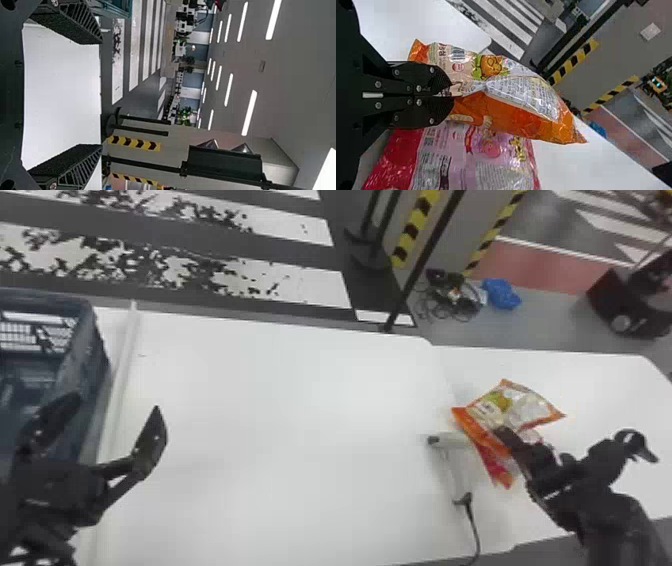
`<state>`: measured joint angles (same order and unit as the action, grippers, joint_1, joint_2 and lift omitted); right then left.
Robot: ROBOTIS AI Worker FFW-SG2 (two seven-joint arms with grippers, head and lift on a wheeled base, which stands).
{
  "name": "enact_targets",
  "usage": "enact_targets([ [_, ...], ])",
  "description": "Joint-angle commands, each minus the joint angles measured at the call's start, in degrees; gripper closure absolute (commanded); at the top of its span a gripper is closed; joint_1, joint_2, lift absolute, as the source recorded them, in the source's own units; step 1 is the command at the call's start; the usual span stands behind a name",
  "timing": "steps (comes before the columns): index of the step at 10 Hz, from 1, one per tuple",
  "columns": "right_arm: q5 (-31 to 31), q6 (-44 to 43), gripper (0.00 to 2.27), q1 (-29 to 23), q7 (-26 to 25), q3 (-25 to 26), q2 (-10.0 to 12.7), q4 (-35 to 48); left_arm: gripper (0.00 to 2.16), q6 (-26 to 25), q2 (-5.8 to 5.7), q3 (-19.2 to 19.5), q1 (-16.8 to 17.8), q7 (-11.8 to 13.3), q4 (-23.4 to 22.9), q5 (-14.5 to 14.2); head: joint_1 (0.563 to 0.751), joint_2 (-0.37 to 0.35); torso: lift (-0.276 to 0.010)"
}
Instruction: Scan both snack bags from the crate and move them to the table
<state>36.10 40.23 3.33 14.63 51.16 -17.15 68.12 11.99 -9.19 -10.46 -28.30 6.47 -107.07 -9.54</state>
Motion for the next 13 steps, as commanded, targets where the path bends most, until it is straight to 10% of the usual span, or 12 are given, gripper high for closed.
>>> enact_targets([
  [1, 0.6, -0.2, 1.87, 0.3, -3.8, -0.1, -0.5, -1.4, 0.06, 0.0, -0.12, 0.0, 0.0, 0.0, -0.2, 0.0, 0.695, -0.350, -0.087],
  [2, 0.2, 2.6, 1.32, 0.2, -5.3, -0.3, -1.3, -1.5, 0.06, -0.7, -0.04, -0.1, 0.3, 0.0, -0.3, 0.0, 0.695, -0.350, -0.087],
  [3, 0.5, 4.6, 0.13, -0.7, -5.3, -0.7, -1.4, -1.1, 0.06, -1.2, 0.05, -0.4, 0.4, 0.0, -0.3, 0.1, 0.695, -0.350, -0.087],
  [9, 2.3, 7.7, 0.05, -16.5, -5.8, -1.7, 5.6, 31.5, 0.06, -3.5, 0.32, -2.3, 1.1, -0.8, -1.3, 1.3, 0.695, -0.350, -0.087],
  [13, -3.1, -6.3, 0.06, -28.8, 0.7, -15.1, 12.1, 48.9, 0.06, -9.3, 0.84, -2.2, -1.4, -0.8, -7.4, 1.2, 0.695, -0.350, -0.087],
])
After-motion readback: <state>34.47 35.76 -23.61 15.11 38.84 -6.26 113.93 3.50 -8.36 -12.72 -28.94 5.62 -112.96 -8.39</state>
